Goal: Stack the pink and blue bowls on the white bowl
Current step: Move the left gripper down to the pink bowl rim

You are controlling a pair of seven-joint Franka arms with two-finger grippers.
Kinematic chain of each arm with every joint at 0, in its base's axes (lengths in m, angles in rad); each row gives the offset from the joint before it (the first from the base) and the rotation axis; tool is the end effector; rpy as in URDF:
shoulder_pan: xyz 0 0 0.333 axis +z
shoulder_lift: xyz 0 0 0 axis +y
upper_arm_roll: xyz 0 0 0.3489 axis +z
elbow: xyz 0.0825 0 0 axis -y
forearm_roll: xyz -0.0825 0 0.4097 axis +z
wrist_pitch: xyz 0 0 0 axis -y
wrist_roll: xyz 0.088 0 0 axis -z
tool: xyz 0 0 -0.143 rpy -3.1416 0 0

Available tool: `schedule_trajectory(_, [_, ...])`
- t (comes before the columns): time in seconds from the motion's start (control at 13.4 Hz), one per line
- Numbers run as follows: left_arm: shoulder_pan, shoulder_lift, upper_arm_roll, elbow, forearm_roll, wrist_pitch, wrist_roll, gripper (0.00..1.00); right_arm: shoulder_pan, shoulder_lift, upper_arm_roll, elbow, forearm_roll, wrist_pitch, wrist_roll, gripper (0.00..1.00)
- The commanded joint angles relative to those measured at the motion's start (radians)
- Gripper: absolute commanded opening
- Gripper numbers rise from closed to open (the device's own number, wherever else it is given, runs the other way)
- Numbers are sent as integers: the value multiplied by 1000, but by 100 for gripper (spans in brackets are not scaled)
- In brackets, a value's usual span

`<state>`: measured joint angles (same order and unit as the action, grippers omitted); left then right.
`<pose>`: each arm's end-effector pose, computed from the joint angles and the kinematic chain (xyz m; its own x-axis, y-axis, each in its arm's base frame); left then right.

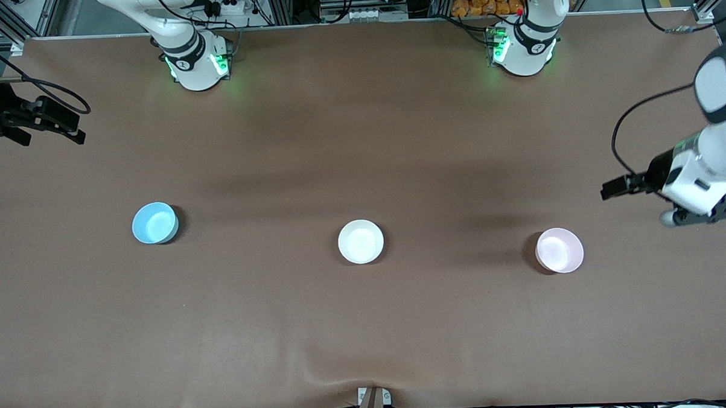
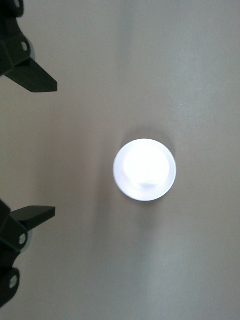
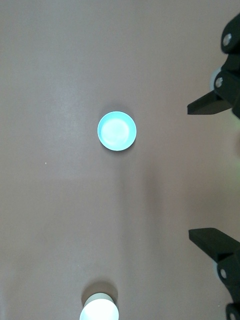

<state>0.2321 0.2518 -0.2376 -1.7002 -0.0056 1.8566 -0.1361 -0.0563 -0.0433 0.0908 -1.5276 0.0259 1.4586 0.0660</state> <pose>0.6511 0.0061 0.4281 0.9864 0.1335 -0.0963 0.1389 -0.9890 0.0513 0.5522 0.0242 0.6574 0.9992 -0.0288 -0.0272 -0.0293 -0.9994 -0.0201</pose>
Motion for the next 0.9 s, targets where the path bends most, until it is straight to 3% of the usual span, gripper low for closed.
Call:
schedule_trajectory(0.0, [15,93,-8,13,-10,76,12,100,-19,8,7,18,20,-17,-8,100])
schedule_trajectory(0.45, [24,288,-6,17,-4,285,12,100,-17,8,7,18,20,-17,-8,100])
schedule_trajectory(0.82, [27,365,3,19,10,338,15,68,-19,8,7,18,20,-17,-8,100])
